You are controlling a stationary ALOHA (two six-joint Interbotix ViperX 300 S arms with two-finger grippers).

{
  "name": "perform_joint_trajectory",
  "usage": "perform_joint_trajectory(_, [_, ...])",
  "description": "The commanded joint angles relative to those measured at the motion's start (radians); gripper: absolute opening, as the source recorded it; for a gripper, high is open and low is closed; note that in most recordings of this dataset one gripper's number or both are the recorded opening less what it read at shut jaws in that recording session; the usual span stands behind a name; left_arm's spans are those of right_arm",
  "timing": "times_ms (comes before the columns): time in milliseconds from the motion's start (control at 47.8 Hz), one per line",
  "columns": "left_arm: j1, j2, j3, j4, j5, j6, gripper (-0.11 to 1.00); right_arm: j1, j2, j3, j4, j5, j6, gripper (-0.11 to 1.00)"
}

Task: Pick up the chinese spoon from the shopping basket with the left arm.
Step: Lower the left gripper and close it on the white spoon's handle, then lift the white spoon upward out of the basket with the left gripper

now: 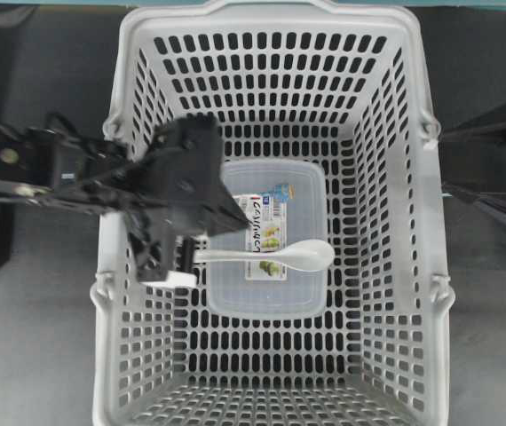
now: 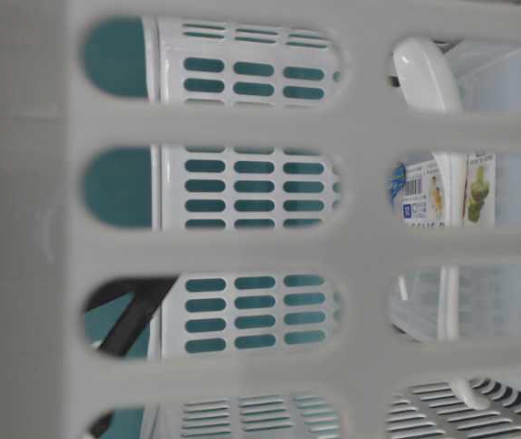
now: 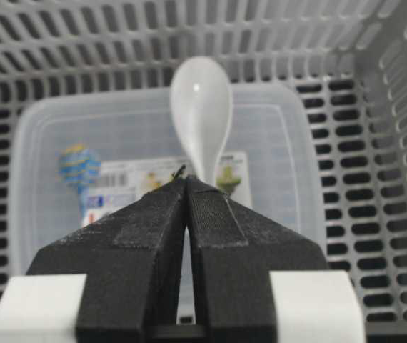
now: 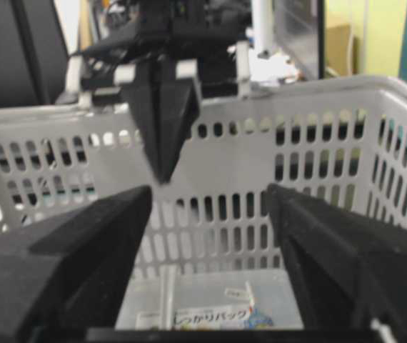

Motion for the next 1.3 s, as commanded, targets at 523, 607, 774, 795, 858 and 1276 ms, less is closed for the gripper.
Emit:
perform_joint_trajectory(523, [-0.020, 0.296, -0.123, 0.003, 0.064, -0.014, 0.86, -0.020, 0.008, -0.018, 0.003, -0.003, 0.000, 0.66])
perform_joint_trajectory(607, [-0.025, 0.302, -0.114, 0.005, 0.069, -0.017, 0.85, -0.020, 0.008, -0.018, 0.003, -0.003, 0.000, 0.66])
perform_joint_trajectory(774, [-0.026, 0.318, -0.086, 0.003, 0.071, -0.021, 0.83, -0.020, 0.008, -0.018, 0.003, -0.003, 0.000, 0.66])
perform_joint_trajectory(795, [-0.026, 0.318, -0.084, 0.003, 0.071, -0.021, 0.82, -0.021, 0.008, -0.018, 0.003, -0.003, 0.000, 0.66])
perform_joint_trajectory(858, [-0.026, 0.318, -0.078, 0.003, 0.072, -0.020, 0.78, -0.021, 0.008, -0.018, 0.003, -0.003, 0.000, 0.66])
perform_joint_trajectory(1276, [-0.017, 0.264, -0.107, 0.003, 0.098, 0.011, 0.13, -0.020, 0.008, -0.018, 0.003, -0.003, 0.000, 0.66])
